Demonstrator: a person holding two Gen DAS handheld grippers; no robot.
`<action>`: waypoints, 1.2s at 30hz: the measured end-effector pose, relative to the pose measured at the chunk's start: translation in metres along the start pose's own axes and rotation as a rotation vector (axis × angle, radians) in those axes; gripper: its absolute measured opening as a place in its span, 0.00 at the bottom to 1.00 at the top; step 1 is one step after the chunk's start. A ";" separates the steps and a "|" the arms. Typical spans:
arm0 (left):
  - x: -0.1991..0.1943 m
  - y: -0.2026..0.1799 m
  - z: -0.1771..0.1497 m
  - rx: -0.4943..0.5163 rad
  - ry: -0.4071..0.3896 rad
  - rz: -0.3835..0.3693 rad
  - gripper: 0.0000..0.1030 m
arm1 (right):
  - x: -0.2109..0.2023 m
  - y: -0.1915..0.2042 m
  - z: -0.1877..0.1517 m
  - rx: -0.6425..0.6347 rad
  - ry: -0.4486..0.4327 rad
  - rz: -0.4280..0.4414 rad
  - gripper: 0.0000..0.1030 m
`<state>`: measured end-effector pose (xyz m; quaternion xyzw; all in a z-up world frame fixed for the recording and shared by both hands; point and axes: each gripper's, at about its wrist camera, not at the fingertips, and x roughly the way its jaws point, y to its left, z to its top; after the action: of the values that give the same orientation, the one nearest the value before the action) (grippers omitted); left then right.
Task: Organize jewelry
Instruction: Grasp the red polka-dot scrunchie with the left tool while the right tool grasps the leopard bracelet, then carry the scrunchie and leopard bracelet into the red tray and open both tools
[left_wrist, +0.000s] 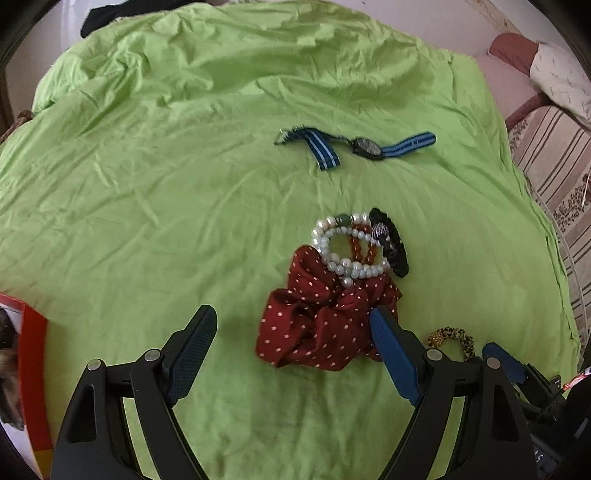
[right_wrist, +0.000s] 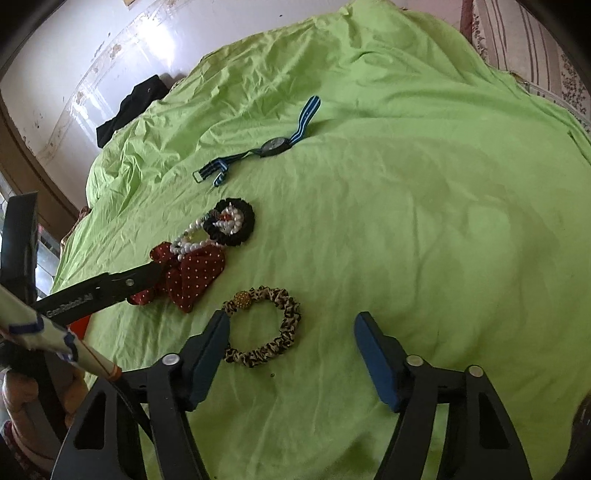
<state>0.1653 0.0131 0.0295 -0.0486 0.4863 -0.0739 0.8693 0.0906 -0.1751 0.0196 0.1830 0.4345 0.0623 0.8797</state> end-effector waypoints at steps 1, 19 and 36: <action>0.001 -0.001 0.000 0.001 0.002 -0.004 0.80 | 0.001 0.000 0.000 -0.002 0.003 0.000 0.67; -0.048 -0.017 -0.018 0.035 -0.037 0.017 0.13 | -0.006 0.010 -0.002 -0.013 0.000 0.090 0.08; -0.150 -0.003 -0.056 0.007 -0.158 -0.023 0.13 | -0.043 0.040 -0.003 -0.087 -0.067 0.154 0.08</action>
<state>0.0400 0.0358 0.1264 -0.0570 0.4154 -0.0816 0.9042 0.0635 -0.1486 0.0652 0.1793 0.3862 0.1425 0.8935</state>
